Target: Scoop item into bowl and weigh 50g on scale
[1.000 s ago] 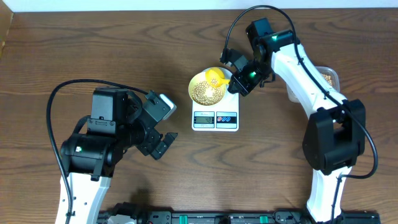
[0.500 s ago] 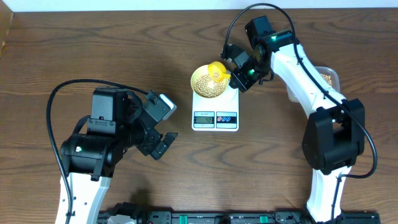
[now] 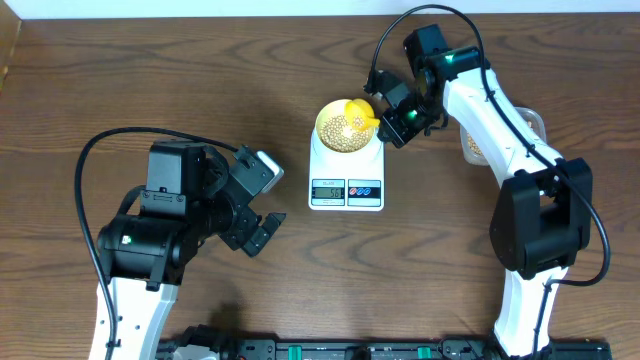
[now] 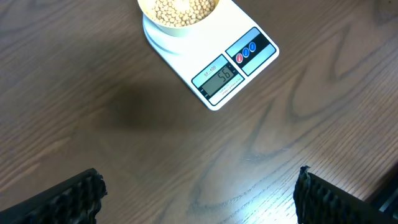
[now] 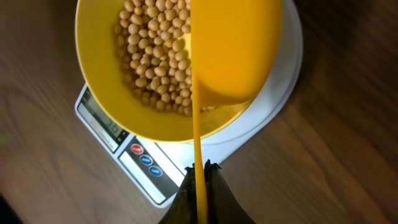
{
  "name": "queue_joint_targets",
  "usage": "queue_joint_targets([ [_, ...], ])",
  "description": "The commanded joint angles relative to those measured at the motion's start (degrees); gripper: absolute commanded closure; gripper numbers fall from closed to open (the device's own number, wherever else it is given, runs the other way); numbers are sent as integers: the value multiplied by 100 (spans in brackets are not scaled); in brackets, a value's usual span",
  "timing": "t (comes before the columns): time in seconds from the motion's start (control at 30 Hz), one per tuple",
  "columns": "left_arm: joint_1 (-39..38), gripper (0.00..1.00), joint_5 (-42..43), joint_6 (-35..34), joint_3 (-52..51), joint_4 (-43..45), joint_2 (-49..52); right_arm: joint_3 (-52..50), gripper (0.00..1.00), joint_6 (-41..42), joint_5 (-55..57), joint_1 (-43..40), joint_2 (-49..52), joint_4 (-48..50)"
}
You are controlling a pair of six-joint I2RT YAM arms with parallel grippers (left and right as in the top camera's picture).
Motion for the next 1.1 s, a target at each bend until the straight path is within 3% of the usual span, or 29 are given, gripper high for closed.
queue_joint_targets([
  [0.0,31,1,-11,98,109,-9,2,114,99,68,-385,11,-205,-33],
  [0.4,31,1,-13,98,109,-9,2,122,99,380,-608,50,-629,-70],
  [0.6,31,1,-13,98,109,-9,2,122,99,1086,-608,79,-778,-33],
  [0.83,31,1,-13,98,109,-9,2,122,99,1117,-599,315,-778,-103],
  [1.07,31,1,-13,101,109,-9,2,122,99,1117,210,431,-776,-328],
])
